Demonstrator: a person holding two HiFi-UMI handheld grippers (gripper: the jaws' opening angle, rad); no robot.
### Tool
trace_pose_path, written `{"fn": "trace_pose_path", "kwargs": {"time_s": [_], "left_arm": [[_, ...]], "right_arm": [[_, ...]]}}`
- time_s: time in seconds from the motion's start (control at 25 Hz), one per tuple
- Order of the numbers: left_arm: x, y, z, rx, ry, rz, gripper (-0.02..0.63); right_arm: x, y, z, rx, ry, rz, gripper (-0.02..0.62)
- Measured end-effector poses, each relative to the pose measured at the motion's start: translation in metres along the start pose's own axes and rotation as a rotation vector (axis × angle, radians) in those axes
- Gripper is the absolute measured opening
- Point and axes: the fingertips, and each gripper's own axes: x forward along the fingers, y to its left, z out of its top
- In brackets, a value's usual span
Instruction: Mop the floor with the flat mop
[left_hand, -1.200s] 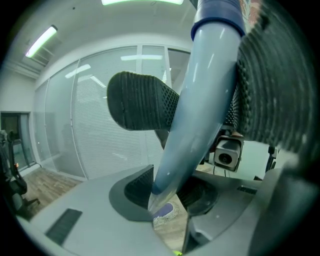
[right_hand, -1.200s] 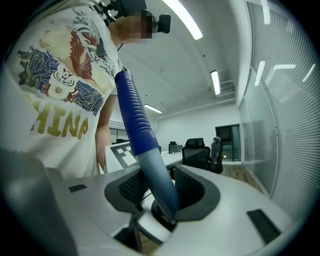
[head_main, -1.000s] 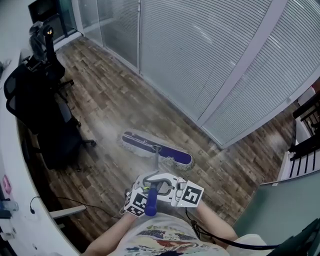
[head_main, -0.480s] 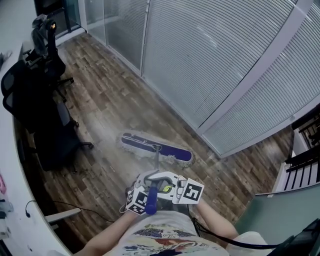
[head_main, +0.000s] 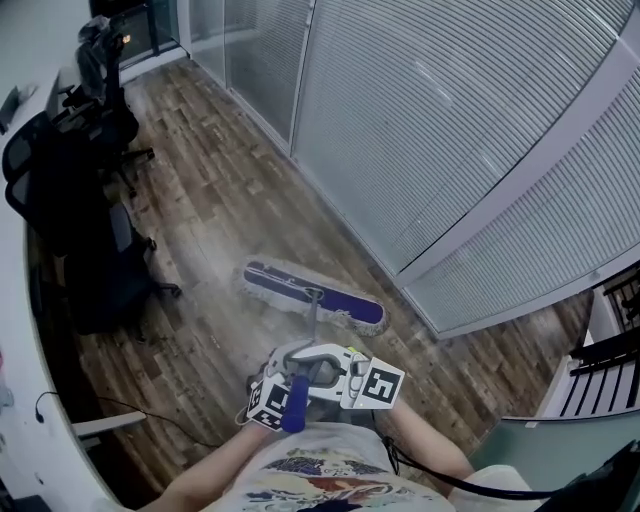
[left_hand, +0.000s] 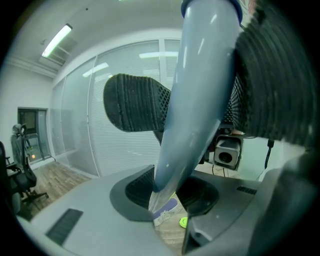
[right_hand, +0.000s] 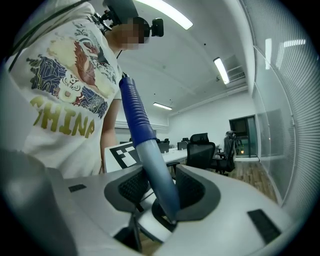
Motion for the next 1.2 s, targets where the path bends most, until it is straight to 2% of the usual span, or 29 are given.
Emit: {"fn": "trace_pose_path", "kwargs": {"time_s": [0.2, 0.36, 0.48, 0.68, 0.88, 1.2], "left_arm": [[0.085, 0.011, 0.022, -0.011, 0.013, 0.071, 0.098], [0.172, 0.010, 0.045, 0.011, 0.034, 0.112, 0.098], [0.234, 0.007, 0.069, 0.052, 0.065, 0.116, 0.098], [0.308, 0.005, 0.097, 0.081, 0.094, 0.128, 0.100], [0.340, -0.008, 0.110, 0.097, 0.134, 0.131, 0.100], [0.320, -0.022, 0.104, 0.028, 0.173, 0.200, 0.104]], "right_arm": [[-0.067, -0.054, -0.019, -0.016, -0.031, 0.051, 0.161], [-0.143, -0.104, -0.038, -0.027, -0.058, 0.083, 0.161], [-0.201, -0.140, -0.041, -0.028, -0.110, 0.093, 0.164], [-0.268, -0.185, -0.054, -0.013, -0.131, 0.107, 0.169], [-0.306, -0.195, -0.058, 0.003, -0.164, 0.109, 0.172], [-0.306, -0.172, -0.052, 0.013, -0.198, 0.148, 0.173]]}}
